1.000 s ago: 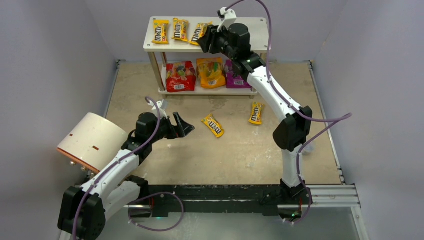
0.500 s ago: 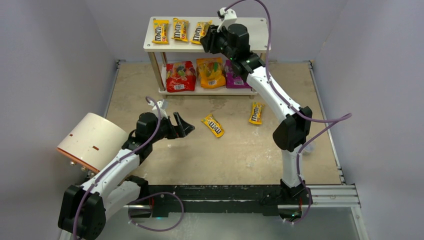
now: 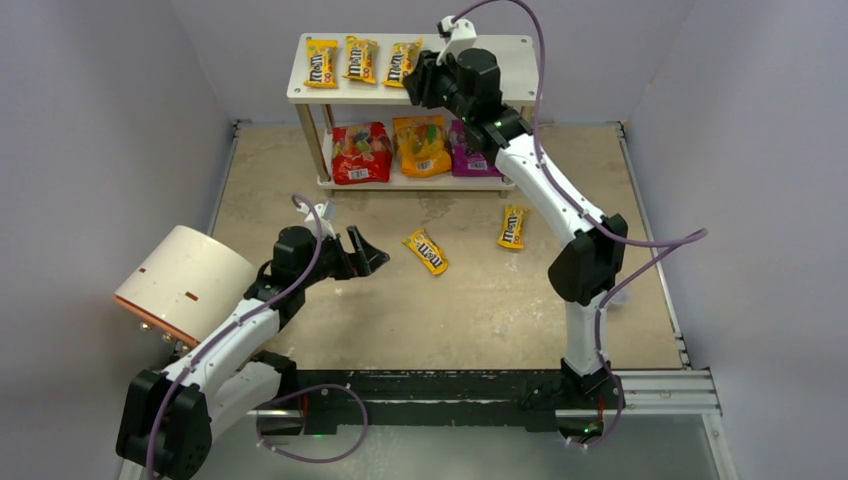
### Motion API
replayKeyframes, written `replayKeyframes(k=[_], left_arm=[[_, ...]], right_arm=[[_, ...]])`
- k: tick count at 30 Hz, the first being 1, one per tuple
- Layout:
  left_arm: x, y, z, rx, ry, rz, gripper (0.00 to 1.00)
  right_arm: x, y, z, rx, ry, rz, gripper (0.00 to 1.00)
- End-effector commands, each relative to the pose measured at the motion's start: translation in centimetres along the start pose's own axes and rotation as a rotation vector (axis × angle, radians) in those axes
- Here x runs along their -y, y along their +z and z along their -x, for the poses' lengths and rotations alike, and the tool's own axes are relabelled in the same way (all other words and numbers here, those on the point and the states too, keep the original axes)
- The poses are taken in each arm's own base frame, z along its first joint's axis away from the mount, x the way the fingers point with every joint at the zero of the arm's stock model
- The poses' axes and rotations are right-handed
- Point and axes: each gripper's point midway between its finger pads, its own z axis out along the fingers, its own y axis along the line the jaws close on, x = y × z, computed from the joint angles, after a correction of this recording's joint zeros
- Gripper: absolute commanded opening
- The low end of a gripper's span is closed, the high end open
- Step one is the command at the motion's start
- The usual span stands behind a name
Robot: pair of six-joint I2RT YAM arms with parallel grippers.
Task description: Place and organize the candy bags onto the shelf
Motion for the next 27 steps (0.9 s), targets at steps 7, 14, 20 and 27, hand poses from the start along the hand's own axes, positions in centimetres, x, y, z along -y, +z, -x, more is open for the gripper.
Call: replayKeyframes(k=[7,14,20,27], left_arm=[[1.1,-0.2,1.0,0.041,0.040,-0.044,0.94],[1.2,-0.5,1.3,0.055,0.049,-0.045,0.95],[0.9,-0.3,1.5,0.056,0.046,-0.025,0.96],[1.0,-0.3,1.6,0.056,0.038,-0.022,0.96]], right_arm=[[-1.5,-7.6,1.3,-0.012,-0.024,0.068,0.72],[-2.8,-17.6,0.9,0.061,-0.070,0.155,0.99],[-3.0,-23.1,-9.1,-0.136,0.032,0.215,0.97],[-0.2,-24.0,-21.4,-0.401,0.179,0.124,0.95]])
